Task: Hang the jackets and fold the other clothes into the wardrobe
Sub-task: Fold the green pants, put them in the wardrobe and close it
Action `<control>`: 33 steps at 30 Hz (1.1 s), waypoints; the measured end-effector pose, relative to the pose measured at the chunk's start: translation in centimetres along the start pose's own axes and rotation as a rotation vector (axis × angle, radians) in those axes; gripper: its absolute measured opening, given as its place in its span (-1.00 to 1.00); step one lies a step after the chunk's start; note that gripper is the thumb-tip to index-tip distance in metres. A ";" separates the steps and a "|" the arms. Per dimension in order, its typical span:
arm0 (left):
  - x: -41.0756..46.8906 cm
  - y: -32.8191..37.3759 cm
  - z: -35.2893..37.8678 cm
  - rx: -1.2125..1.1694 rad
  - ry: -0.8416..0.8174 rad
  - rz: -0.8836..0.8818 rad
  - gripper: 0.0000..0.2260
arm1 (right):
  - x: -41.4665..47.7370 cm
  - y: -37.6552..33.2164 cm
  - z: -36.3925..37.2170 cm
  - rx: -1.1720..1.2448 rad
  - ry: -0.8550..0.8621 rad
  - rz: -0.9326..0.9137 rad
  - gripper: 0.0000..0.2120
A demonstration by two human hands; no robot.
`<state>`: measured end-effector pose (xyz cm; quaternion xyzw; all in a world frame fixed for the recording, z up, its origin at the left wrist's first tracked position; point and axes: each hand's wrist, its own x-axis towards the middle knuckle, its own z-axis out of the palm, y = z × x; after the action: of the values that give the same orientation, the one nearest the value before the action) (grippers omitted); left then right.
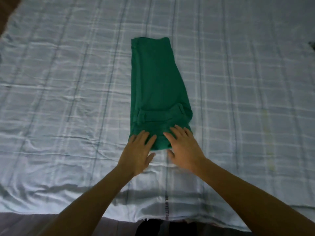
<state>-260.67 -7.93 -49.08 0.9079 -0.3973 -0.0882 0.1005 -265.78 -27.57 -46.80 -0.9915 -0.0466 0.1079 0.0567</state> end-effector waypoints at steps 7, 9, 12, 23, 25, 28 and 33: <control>2.6 -0.9 3.5 0.078 0.011 -0.104 -0.44 | 2.4 0.2 4.7 -0.011 0.052 0.143 -0.53; 3.0 -0.9 2.9 -0.013 -0.073 -0.135 -0.59 | 2.6 0.1 3.7 -0.008 -0.037 0.140 -0.68; 3.1 0.0 0.5 -0.170 -0.402 -0.215 -0.75 | 1.8 0.0 0.7 0.069 -0.285 0.096 -0.79; 7.9 -2.9 -8.5 -0.157 0.020 -0.181 -0.50 | 4.9 3.7 -6.8 0.075 0.220 0.143 -0.62; 7.6 -3.3 -6.9 -0.118 0.067 -0.102 -0.45 | 5.1 3.6 -4.8 0.020 0.214 0.075 -0.53; 5.6 -2.2 -2.5 -0.004 -0.300 -0.103 -0.37 | 4.6 2.7 -0.9 -0.038 -0.022 -0.051 -0.39; 5.0 -1.3 2.3 0.143 -0.132 -0.163 -0.39 | 6.0 2.1 3.5 -0.074 -0.053 0.046 -0.23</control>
<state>-256.98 -11.03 -51.98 0.9342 -0.3332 -0.1271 0.0016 -260.54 -28.63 -51.69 -0.9904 -0.0294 0.1337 0.0163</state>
